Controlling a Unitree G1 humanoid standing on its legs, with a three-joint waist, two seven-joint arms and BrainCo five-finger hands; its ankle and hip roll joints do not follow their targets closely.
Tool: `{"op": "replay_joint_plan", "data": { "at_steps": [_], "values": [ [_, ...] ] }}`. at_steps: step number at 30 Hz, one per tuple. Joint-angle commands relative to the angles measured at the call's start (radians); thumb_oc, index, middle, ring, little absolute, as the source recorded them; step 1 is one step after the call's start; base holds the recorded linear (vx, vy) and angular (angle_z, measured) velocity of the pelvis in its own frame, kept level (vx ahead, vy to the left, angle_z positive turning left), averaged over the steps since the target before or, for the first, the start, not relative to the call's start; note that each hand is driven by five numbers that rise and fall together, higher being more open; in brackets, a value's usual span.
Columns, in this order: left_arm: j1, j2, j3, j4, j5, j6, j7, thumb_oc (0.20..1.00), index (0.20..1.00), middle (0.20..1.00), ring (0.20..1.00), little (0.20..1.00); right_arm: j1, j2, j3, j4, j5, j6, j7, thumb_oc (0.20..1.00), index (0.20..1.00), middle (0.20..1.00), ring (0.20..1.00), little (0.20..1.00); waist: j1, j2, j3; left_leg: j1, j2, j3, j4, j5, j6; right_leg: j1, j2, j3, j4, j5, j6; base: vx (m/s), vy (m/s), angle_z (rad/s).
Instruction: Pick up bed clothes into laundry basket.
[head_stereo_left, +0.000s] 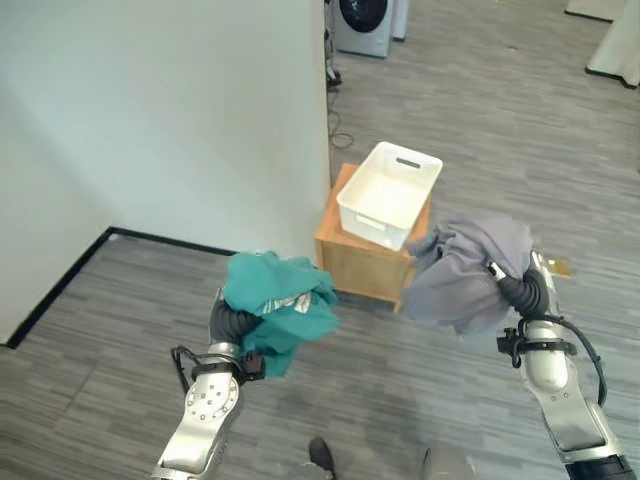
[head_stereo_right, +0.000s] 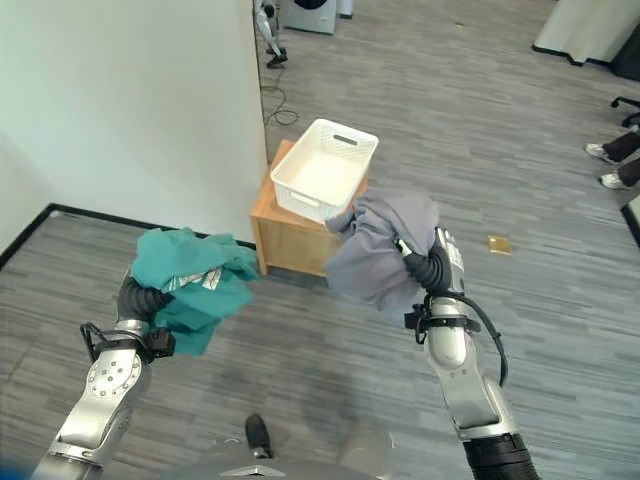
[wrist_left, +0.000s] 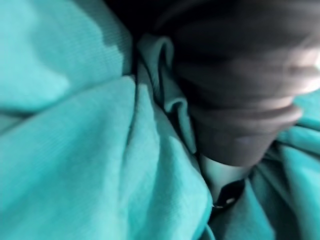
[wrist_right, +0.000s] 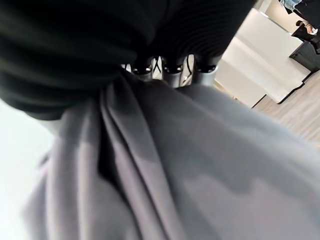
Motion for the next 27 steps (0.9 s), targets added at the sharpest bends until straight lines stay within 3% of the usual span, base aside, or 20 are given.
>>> {"op": "replay_joint_plan", "data": {
  "at_steps": [1, 3, 4, 5, 8, 9, 10, 12, 13, 14, 15, 17, 19, 20, 22, 23, 27],
  "values": [
    [-0.005, -0.015, 0.03, -0.095, 0.021, -0.07, -0.039, 0.2, 0.2, 0.2, 0.2, 0.2, -0.086, -0.047, -0.086, -0.078, -0.023, -0.039, -0.05, 0.2, 0.2, 0.2, 0.2, 0.2, -0.031, 0.003, 0.004, 0.061, 0.06, -0.007, 0.012, -0.07, -0.109, 0.125, 0.095, -0.066, -0.368, 0.14, -0.021, 0.64, -0.158, 0.36],
    [-0.002, -0.022, 0.044, -0.085, 0.015, -0.069, -0.039, 0.2, 0.2, 0.2, 0.2, 0.2, -0.12, -0.058, -0.08, -0.094, -0.049, -0.037, -0.063, 0.2, 0.2, 0.2, 0.2, 0.2, -0.029, 0.002, 0.008, 0.109, 0.069, -0.007, 0.012, -0.095, -0.13, 0.077, 0.062, -0.144, -0.445, 0.196, 0.0, 0.34, -0.109, 0.4],
    [-0.003, -0.022, 0.046, -0.085, 0.014, -0.069, -0.04, 0.2, 0.2, 0.2, 0.2, 0.2, -0.122, -0.058, -0.079, -0.093, -0.05, -0.036, -0.064, 0.2, 0.2, 0.2, 0.2, 0.2, -0.032, 0.004, 0.01, 0.11, 0.071, -0.009, 0.012, -0.096, -0.131, 0.083, 0.064, -0.148, -0.453, 0.199, 0.001, 0.35, -0.149, 0.22],
    [-0.001, -0.025, 0.05, -0.083, 0.012, -0.075, -0.043, 0.2, 0.2, 0.2, 0.2, 0.2, -0.188, -0.085, -0.062, -0.101, -0.088, -0.032, -0.076, 0.2, 0.2, 0.2, 0.2, 0.2, -0.022, 0.003, 0.005, 0.158, 0.076, 0.001, 0.012, -0.122, -0.143, 0.057, 0.036, -0.209, -0.461, 0.221, 0.003, 0.35, -0.148, 0.07],
    [-0.001, -0.042, 0.042, -0.076, 0.014, -0.086, -0.054, 0.2, 0.2, 0.2, 0.2, 0.2, -0.278, -0.122, -0.04, -0.107, -0.127, -0.033, -0.082, 0.2, 0.2, 0.2, 0.2, 0.2, -0.018, -0.003, -0.018, 0.227, 0.071, -0.023, 0.038, -0.168, -0.145, 0.082, 0.033, -0.192, -0.44, 0.238, -0.008, 0.48, -0.175, -0.12],
    [-0.003, -0.053, 0.038, -0.071, 0.005, -0.089, -0.055, 0.2, 0.2, 0.2, 0.2, 0.2, -0.321, -0.132, -0.021, -0.113, -0.135, -0.041, -0.085, 0.2, 0.2, 0.2, 0.2, 0.2, -0.006, 0.004, -0.025, 0.223, 0.086, -0.032, 0.128, -0.17, -0.164, 0.113, 0.038, -0.204, -0.454, 0.251, -0.017, 0.27, -0.151, -0.09],
    [-0.005, -0.055, 0.04, -0.07, 0.005, -0.089, -0.056, 0.2, 0.2, 0.2, 0.2, 0.2, -0.325, -0.133, -0.019, -0.111, -0.135, -0.042, -0.086, 0.2, 0.2, 0.2, 0.2, 0.2, -0.01, 0.003, -0.023, 0.215, 0.088, -0.035, 0.136, -0.169, -0.166, 0.113, 0.037, -0.206, -0.457, 0.255, -0.021, 0.22, -0.175, -0.1],
    [0.0, -0.069, 0.031, -0.067, -0.02, -0.09, -0.058, 0.2, 0.2, 0.2, 0.2, 0.2, -0.374, -0.143, 0.013, -0.108, -0.14, -0.041, -0.085, 0.2, 0.2, 0.2, 0.2, 0.2, 0.009, 0.003, -0.024, 0.154, 0.136, -0.061, 0.343, -0.13, -0.191, 0.181, 0.054, -0.232, -0.482, 0.242, -0.055, 0.23, -0.266, -0.03],
    [0.022, -0.085, 0.032, -0.065, -0.045, -0.098, -0.064, 0.2, 0.2, 0.2, 0.2, 0.2, -0.416, -0.153, 0.048, -0.107, -0.154, -0.045, -0.077, 0.2, 0.2, 0.2, 0.2, 0.2, 0.04, 0.011, -0.018, 0.078, 0.176, -0.098, 0.542, -0.049, -0.22, 0.254, 0.088, -0.243, -0.497, 0.193, -0.096, 0.24, -0.275, 0.13],
    [0.021, -0.085, 0.033, -0.066, -0.045, -0.098, -0.064, 0.2, 0.2, 0.2, 0.2, 0.2, -0.419, -0.154, 0.049, -0.105, -0.154, -0.045, -0.078, 0.2, 0.2, 0.2, 0.2, 0.2, 0.034, 0.007, -0.019, 0.068, 0.174, -0.104, 0.547, -0.044, -0.22, 0.25, 0.085, -0.248, -0.497, 0.196, -0.099, 0.32, -0.33, 0.06],
    [0.027, -0.094, 0.027, -0.054, -0.067, -0.1, -0.058, 0.2, 0.2, 0.2, 0.2, 0.2, -0.444, -0.172, 0.072, -0.095, -0.19, -0.033, -0.084, 0.2, 0.2, 0.2, 0.2, 0.2, 0.07, 0.003, 0.003, 0.001, 0.198, -0.119, 0.688, 0.015, -0.245, 0.315, 0.102, -0.254, -0.497, 0.149, -0.123, 0.2, -0.2, -0.22],
    [0.039, -0.099, 0.024, -0.046, -0.094, -0.097, -0.051, 0.2, 0.2, 0.2, 0.2, 0.2, -0.46, -0.169, 0.099, -0.075, -0.228, -0.014, -0.096, 0.2, 0.2, 0.2, 0.2, 0.2, 0.087, -0.01, 0.014, -0.056, 0.217, -0.102, 0.638, 0.022, -0.23, 0.334, 0.091, -0.253, -0.497, 0.139, -0.123, 0.25, -0.094, -0.13],
    [0.065, -0.099, 0.025, -0.048, -0.109, -0.093, -0.053, 0.2, 0.2, 0.2, 0.2, 0.2, -0.469, -0.164, 0.133, -0.053, -0.273, 0.003, -0.103, 0.2, 0.2, 0.2, 0.2, 0.2, 0.108, 0.004, 0.02, -0.072, 0.217, -0.098, 0.516, -0.004, -0.218, 0.353, 0.102, -0.241, -0.497, 0.114, -0.11, 0.23, 0.053, -0.07],
    [0.077, -0.1, 0.023, -0.048, -0.116, -0.095, -0.051, 0.2, 0.2, 0.2, 0.2, 0.2, -0.477, -0.167, 0.152, -0.034, -0.288, 0.009, -0.103, 0.2, 0.2, 0.2, 0.2, 0.2, 0.119, 0.014, 0.021, -0.082, 0.196, -0.105, 0.425, -0.02, -0.207, 0.357, 0.105, -0.231, -0.497, 0.104, -0.099, 0.22, 0.102, -0.02],
    [0.089, -0.107, 0.015, -0.036, -0.122, -0.102, -0.046, 0.2, 0.2, 0.2, 0.2, 0.2, -0.502, -0.176, 0.193, 0.027, -0.313, 0.022, -0.099, 0.2, 0.2, 0.2, 0.2, 0.2, 0.149, 0.042, 0.013, -0.088, 0.14, -0.151, 0.216, 0.001, -0.197, 0.371, 0.116, -0.208, -0.497, 0.083, -0.082, 0.22, 0.12, -0.08],
    [0.088, -0.108, 0.012, -0.029, -0.129, -0.11, -0.047, 0.2, 0.2, 0.2, 0.2, 0.2, -0.524, -0.18, 0.211, 0.064, -0.32, 0.029, -0.1, 0.2, 0.2, 0.2, 0.2, 0.2, 0.163, 0.053, 0.012, -0.096, 0.126, -0.177, 0.169, 0.031, -0.201, 0.377, 0.119, -0.197, -0.497, 0.08, -0.084, 0.19, 0.074, -0.18],
    [0.116, -0.091, 0.009, -0.021, -0.155, -0.115, -0.074, 0.2, 0.2, 0.2, 0.2, 0.2, -0.611, -0.184, 0.291, 0.232, -0.342, 0.067, -0.103, 0.2, 0.2, 0.2, 0.2, 0.2, 0.173, 0.086, -0.006, -0.024, 0.131, -0.159, 0.055, 0.068, -0.201, 0.39, 0.134, -0.196, -0.497, 0.065, -0.094, 0.13, 0.019, -0.22]
  ]
}}
